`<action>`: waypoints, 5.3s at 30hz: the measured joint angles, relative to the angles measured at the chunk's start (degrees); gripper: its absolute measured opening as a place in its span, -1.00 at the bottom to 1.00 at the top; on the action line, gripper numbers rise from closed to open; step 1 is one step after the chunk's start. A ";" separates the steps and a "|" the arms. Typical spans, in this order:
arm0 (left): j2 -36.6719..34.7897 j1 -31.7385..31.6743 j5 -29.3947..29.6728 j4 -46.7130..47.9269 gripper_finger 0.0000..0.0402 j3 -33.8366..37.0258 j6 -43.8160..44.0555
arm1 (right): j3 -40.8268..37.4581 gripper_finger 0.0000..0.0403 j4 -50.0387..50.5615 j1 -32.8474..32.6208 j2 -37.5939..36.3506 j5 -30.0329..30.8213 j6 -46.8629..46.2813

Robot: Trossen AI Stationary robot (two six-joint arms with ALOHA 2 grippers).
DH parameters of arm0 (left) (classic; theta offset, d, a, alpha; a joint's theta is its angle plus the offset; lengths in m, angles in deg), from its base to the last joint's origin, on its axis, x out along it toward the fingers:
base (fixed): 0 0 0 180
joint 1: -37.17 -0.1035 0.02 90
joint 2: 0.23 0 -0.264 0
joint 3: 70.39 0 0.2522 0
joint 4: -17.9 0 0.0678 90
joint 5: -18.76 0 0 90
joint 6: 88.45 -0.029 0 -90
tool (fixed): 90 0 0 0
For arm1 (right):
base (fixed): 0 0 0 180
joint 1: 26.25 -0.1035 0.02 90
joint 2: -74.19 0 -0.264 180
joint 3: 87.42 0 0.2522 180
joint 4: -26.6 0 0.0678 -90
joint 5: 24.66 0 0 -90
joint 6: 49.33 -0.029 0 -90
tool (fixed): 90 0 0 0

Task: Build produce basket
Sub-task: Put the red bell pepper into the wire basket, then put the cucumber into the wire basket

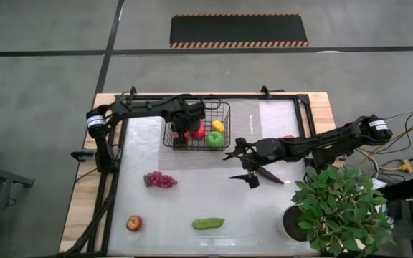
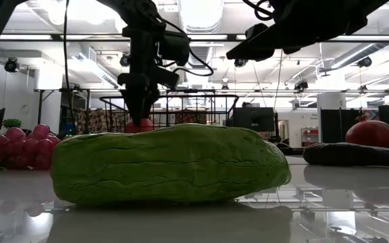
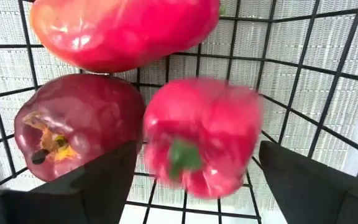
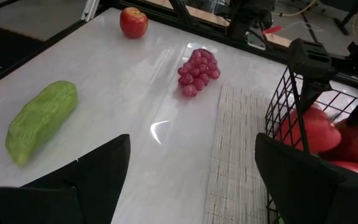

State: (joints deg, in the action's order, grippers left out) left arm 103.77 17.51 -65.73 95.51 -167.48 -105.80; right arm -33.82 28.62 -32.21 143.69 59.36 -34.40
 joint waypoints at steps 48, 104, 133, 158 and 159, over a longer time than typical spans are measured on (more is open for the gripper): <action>-13.42 12.04 4.00 -13.50 -0.30 0.05 32.07 | 0.00 0.62 1.34 0.00 0.02 0.00 -3.66; -43.50 34.27 16.64 -56.39 -0.30 34.01 10.91 | 40.48 0.62 26.97 -18.03 40.99 0.00 -27.80; -45.98 34.38 16.66 -59.26 -0.30 34.87 4.72 | 43.96 -0.35 32.18 -20.16 44.53 1.53 -30.48; -52.42 34.40 16.64 -60.43 -0.30 38.90 2.99 | 45.20 -0.31 48.26 0.56 21.97 12.00 -18.84; -52.52 34.41 16.64 -60.48 -0.30 38.88 2.93 | 45.20 -0.31 48.45 1.98 21.90 12.00 -17.42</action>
State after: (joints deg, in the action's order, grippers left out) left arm 51.25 51.92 -49.09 35.03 -128.59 -102.87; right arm 11.38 77.07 -30.23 165.59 71.36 -51.82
